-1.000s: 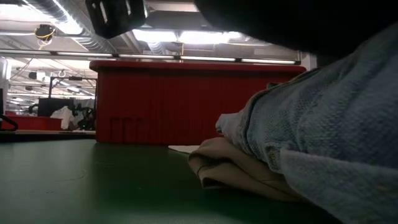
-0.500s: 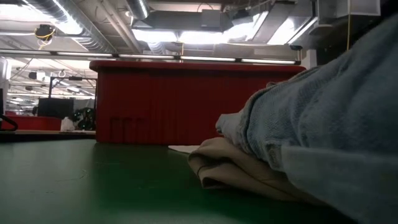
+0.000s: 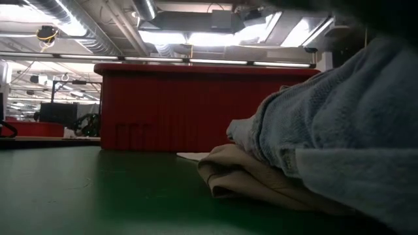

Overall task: Fold Laundry from Bin
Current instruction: Stack the green polo shirt on top of the light blue jeans

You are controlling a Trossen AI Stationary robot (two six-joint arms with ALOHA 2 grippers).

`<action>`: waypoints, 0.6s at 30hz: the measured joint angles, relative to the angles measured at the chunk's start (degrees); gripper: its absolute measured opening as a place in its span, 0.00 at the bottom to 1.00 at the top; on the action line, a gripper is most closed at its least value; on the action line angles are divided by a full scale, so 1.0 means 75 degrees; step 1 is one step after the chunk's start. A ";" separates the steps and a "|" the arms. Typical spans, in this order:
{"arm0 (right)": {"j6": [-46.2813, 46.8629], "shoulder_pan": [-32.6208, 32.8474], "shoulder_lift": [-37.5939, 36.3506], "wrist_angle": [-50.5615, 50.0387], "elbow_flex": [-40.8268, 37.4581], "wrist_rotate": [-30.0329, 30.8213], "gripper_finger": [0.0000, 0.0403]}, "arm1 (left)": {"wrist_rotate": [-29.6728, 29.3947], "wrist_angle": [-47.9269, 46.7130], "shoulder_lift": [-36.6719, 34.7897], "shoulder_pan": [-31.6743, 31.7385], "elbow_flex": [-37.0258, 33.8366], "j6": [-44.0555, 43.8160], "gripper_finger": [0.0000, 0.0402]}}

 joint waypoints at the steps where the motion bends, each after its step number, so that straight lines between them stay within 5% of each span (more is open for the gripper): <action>1: 0.0112 0.0024 0.0000 -0.0010 0.0000 0.0099 0.02 | 0.0034 0.0058 0.0088 0.0074 0.0001 -0.0001 0.01; 18: 0.2643 0.0551 0.0325 -0.2018 -0.0006 0.1638 0.02 | 0.0078 0.1561 0.0988 0.0936 0.0004 0.1350 0.01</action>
